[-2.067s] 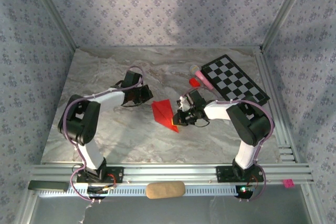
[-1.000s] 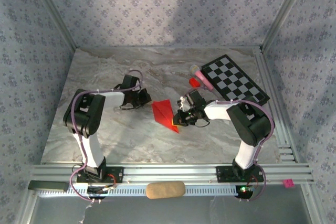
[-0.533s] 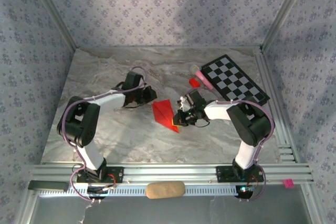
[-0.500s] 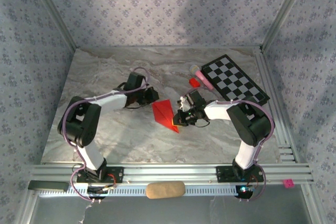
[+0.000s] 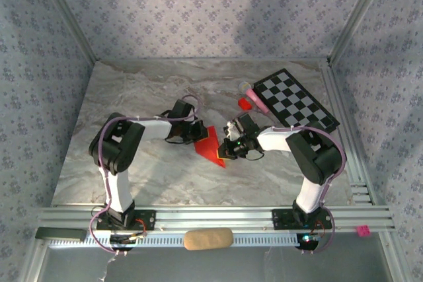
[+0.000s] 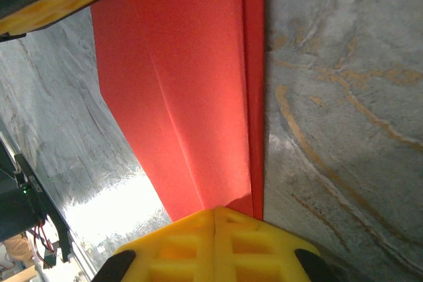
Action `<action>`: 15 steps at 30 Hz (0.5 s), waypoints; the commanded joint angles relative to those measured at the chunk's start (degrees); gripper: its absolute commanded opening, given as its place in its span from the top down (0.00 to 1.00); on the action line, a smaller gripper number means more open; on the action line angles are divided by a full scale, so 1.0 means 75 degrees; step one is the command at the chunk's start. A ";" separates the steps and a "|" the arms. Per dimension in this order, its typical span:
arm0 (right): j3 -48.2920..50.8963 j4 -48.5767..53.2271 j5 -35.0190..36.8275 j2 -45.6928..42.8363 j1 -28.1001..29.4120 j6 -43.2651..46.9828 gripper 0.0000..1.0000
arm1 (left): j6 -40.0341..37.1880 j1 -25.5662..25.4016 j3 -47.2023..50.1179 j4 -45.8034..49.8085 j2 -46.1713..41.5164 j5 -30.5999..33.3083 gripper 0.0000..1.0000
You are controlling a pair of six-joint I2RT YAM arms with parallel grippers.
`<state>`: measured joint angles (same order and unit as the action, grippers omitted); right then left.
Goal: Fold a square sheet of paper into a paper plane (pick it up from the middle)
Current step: Fourth fold the wing at the center of the table.
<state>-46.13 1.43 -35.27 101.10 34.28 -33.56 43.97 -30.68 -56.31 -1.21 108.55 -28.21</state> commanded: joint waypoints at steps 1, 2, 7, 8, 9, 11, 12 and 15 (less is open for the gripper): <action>0.0065 0.0992 0.0519 -0.0037 0.0070 -0.0092 0.98 | -0.0073 0.0223 0.0190 0.0056 0.0323 0.0349 0.91; 0.0014 0.0976 0.0508 -0.0115 0.0078 -0.0128 0.97 | -0.0082 0.0252 0.0223 0.0057 0.0327 0.0341 0.91; -0.0282 0.0929 0.0451 -0.0639 0.0105 -0.0244 0.95 | -0.0108 0.0267 0.0266 0.0080 0.0336 0.0316 0.92; -0.0342 0.0946 0.0444 -0.0679 0.0105 -0.0227 0.95 | -0.0104 0.0261 0.0283 0.0069 0.0338 0.0316 0.92; -0.0433 0.1001 0.0409 -0.0687 0.0100 -0.0205 0.95 | -0.0108 0.0264 0.0290 0.0057 0.0327 0.0308 0.92; -0.0605 0.0918 0.0252 -0.0642 0.0122 -0.0201 0.95 | -0.0099 0.0269 0.0313 0.0045 0.0327 0.0301 0.92; -0.0711 0.0865 0.0176 -0.0554 0.0156 -0.0225 0.95 | -0.0108 0.0265 0.0319 0.0024 0.0323 0.0287 0.92; -0.1162 0.0880 0.0142 -0.0149 0.0262 -0.0249 0.95 | -0.0119 0.0270 0.0303 -0.0002 0.0342 0.0247 0.92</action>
<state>-51.64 6.76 -33.10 97.91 35.35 -34.70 43.97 -29.23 -55.68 -3.33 108.88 -29.41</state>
